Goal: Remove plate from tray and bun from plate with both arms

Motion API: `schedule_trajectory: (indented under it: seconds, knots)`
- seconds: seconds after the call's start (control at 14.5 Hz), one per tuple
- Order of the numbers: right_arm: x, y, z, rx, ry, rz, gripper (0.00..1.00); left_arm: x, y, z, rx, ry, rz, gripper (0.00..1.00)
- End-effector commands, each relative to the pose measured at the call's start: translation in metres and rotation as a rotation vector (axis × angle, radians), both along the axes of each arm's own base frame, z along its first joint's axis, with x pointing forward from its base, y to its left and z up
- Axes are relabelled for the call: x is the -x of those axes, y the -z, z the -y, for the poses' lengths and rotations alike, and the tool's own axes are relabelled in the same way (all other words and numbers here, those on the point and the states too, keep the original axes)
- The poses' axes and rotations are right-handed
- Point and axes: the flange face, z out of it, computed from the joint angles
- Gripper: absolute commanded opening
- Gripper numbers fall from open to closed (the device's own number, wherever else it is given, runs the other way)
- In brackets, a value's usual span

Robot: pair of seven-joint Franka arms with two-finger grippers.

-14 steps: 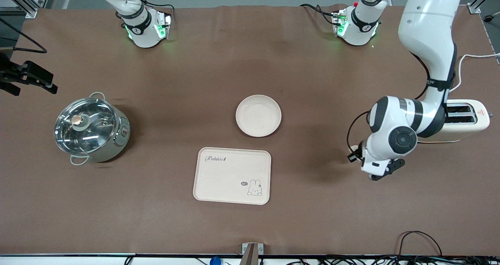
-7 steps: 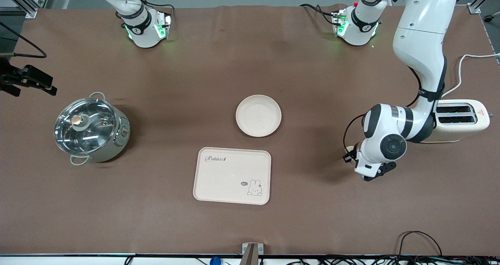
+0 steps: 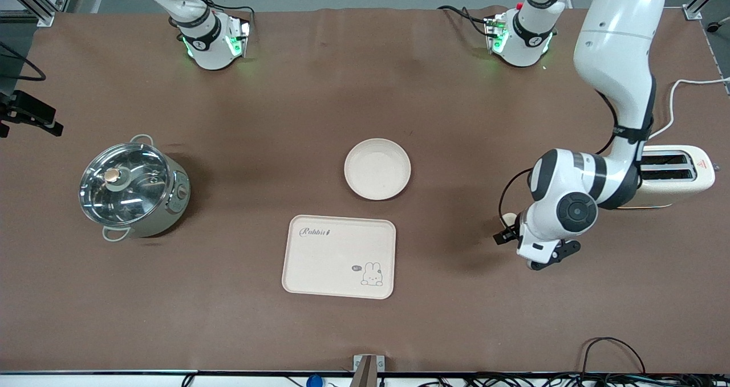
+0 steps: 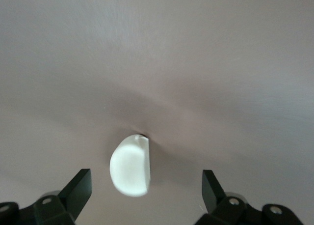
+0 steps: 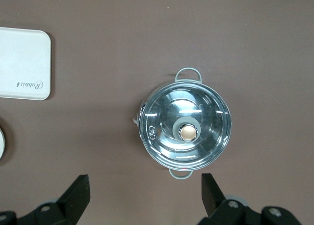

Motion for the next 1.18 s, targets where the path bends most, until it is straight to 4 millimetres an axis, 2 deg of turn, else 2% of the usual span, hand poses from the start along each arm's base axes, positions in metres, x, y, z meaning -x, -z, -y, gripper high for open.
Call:
schedule_trajectory:
  seconds: [0.0, 0.14, 0.41, 0.55, 0.62, 0.69, 0.9, 0.97, 1.11]
  knots:
    - [0.008, -0.002, 0.008, 0.008, -0.009, -0.003, 1.0, 0.002, -0.092, 0.006, 0.002, 0.024, 0.002, 1.0]
    - [0.008, -0.002, 0.01, 0.008, -0.013, -0.003, 1.0, 0.012, -0.151, -0.003, 0.014, 0.089, 0.042, 1.0]
    - [0.015, -0.011, 0.001, 0.003, -0.023, 0.007, 1.0, 0.019, -0.212, -0.022, 0.033, 0.343, 0.113, 1.0]
    - [0.017, -0.012, 0.0, 0.003, -0.026, 0.0, 1.0, 0.032, -0.258, -0.032, 0.031, 0.37, 0.167, 1.0]
    - [0.017, -0.012, 0.0, 0.003, -0.026, -0.003, 1.0, 0.041, -0.277, -0.048, 0.029, 0.35, 0.161, 1.0]
    - [0.017, -0.012, 0.0, 0.003, -0.026, -0.003, 1.0, 0.051, -0.298, -0.055, 0.028, 0.344, 0.169, 1.0]
    - [0.016, -0.011, 0.0, 0.003, -0.026, -0.003, 1.0, 0.076, -0.335, -0.067, 0.028, 0.422, 0.163, 1.0]
    - [0.016, -0.011, 0.0, 0.002, -0.026, -0.004, 1.0, 0.089, -0.346, -0.075, 0.04, 0.427, 0.137, 1.0]
    - [0.016, -0.011, 0.0, 0.002, -0.026, -0.004, 1.0, 0.115, -0.361, -0.075, 0.047, 0.432, 0.092, 1.0]
